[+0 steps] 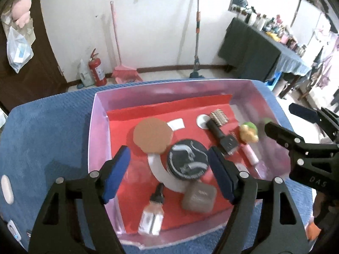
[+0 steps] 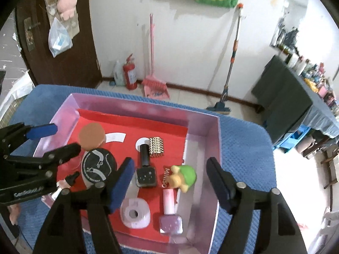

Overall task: Organize rigid objects
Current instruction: 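Open both tools to release the compact and roller, then withdraw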

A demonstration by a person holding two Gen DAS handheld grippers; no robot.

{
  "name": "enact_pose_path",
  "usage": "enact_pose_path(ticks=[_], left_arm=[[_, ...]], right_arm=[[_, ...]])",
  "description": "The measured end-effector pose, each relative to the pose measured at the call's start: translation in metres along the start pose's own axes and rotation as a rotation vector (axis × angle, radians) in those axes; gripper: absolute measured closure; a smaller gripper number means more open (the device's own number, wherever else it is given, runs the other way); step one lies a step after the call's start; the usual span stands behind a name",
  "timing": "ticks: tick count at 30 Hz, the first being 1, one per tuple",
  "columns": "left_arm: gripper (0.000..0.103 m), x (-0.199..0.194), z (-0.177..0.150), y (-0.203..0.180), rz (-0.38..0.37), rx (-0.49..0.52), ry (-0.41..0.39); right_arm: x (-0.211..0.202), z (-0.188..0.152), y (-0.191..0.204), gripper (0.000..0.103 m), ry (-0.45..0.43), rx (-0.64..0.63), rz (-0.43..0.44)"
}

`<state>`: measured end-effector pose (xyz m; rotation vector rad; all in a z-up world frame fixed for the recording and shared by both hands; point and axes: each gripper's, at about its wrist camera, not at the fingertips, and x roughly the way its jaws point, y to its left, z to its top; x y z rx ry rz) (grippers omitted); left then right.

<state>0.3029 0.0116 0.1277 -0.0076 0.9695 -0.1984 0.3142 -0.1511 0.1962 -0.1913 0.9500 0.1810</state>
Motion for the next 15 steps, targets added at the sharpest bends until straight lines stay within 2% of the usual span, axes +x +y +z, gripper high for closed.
enact_pose_path(ticks=[4,5,8,9,12,15], left_arm=[[0.028,-0.019,-0.025,0.000,-0.007,-0.013,-0.080],[0.028,-0.022,-0.030,-0.001,-0.006,-0.017,-0.096],[0.027,-0.032,-0.048,-0.001,0.005,-0.035,-0.159],[0.024,-0.035,-0.051,-0.001,0.016,-0.033,-0.181],[0.017,-0.045,-0.066,-0.006,0.049,-0.019,-0.258],[0.016,-0.050,-0.079,-0.009,0.063,-0.021,-0.321]], right_arm=[[-0.030,-0.024,0.002,0.005,-0.123,-0.005,-0.040],[-0.038,-0.033,0.003,0.003,-0.164,-0.006,-0.051],[-0.052,-0.053,0.004,0.001,-0.240,0.001,-0.093],[-0.054,-0.059,0.004,0.000,-0.259,0.009,-0.098],[-0.062,-0.077,0.001,0.000,-0.317,0.044,-0.065],[-0.062,-0.091,-0.001,0.000,-0.345,0.081,-0.043]])
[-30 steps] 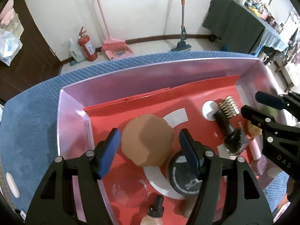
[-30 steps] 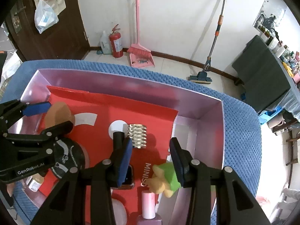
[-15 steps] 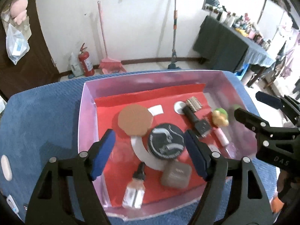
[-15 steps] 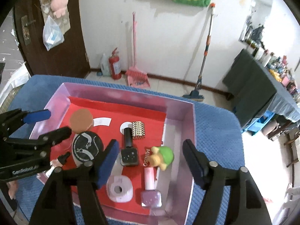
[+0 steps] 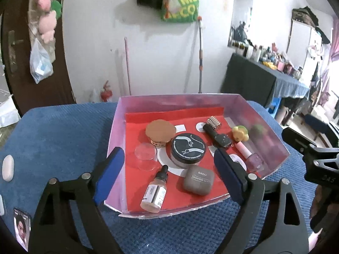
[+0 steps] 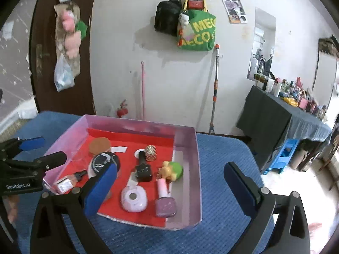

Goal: Organize rigid objects

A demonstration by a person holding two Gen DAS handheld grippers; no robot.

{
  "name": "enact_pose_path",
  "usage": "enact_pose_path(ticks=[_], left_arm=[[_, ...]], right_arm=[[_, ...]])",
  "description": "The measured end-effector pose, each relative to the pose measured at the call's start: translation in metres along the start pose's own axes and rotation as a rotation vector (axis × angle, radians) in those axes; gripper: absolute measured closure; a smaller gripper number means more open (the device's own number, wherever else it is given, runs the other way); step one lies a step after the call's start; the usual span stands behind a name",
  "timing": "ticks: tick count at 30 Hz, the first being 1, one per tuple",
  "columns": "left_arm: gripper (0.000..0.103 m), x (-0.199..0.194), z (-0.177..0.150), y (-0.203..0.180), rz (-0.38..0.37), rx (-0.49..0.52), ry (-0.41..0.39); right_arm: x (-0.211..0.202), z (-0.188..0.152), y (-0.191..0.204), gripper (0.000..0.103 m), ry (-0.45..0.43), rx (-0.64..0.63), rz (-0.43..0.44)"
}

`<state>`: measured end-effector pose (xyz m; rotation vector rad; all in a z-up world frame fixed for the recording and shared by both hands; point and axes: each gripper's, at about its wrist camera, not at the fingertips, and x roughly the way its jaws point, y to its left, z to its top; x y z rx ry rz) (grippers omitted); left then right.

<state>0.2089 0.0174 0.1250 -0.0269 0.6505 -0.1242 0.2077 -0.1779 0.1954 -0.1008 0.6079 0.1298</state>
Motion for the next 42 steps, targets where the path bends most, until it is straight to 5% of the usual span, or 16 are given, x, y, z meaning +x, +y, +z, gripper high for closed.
enact_pose_path(ticks=[5,11,19,42], left_arm=[[0.007,-0.004,-0.015,-0.004,0.033,-0.016,-0.093],[0.006,0.005,-0.025,-0.012,0.085,0.011,-0.170],[0.006,0.038,-0.033,-0.010,0.129,0.005,-0.092],[0.006,0.044,-0.037,-0.006,0.113,-0.023,-0.047]], right_arm=[[0.005,-0.018,0.001,0.000,-0.023,0.025,0.008],[0.014,-0.036,0.002,0.000,-0.080,0.039,0.000],[0.045,-0.046,-0.005,0.000,-0.024,0.053,-0.019],[0.065,-0.052,-0.002,0.000,0.054,0.056,-0.047]])
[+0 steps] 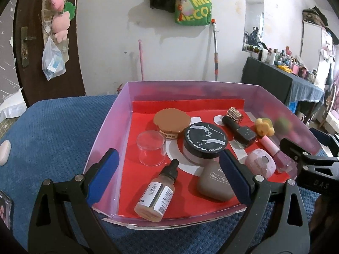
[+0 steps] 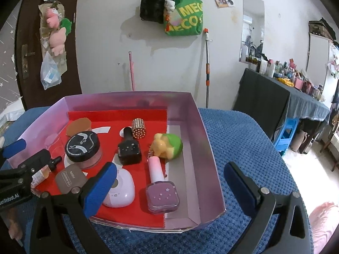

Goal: Organize rigid objects

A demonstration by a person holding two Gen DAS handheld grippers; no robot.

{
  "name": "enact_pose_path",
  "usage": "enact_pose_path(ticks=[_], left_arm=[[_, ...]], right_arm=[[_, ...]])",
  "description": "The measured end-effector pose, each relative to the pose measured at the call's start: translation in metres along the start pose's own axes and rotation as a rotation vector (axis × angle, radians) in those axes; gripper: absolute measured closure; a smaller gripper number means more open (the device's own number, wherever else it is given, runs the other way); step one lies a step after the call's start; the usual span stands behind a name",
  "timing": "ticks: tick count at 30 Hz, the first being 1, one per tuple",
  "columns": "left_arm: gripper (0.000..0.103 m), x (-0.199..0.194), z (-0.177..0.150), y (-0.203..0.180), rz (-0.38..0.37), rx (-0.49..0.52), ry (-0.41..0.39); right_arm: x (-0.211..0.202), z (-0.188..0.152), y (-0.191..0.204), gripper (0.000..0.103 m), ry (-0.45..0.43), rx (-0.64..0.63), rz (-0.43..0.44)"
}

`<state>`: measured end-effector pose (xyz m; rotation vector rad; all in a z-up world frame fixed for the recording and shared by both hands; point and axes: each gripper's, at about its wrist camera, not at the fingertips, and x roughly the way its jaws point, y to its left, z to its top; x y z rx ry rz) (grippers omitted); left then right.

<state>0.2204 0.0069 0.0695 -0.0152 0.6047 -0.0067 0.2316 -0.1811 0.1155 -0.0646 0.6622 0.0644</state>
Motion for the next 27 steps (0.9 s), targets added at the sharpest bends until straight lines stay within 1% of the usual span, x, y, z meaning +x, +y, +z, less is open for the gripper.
enact_pose_path(ticks=[11,27], left_arm=[[0.006,-0.004,-0.001,0.001,0.014,0.006,-0.017],[0.006,-0.005,-0.001,0.003,0.024,0.002,-0.011]], right_arm=[[-0.011,-0.002,0.010,0.000,-0.053,-0.053,0.009],[-0.009,-0.002,0.011,0.000,-0.042,-0.055,0.010]])
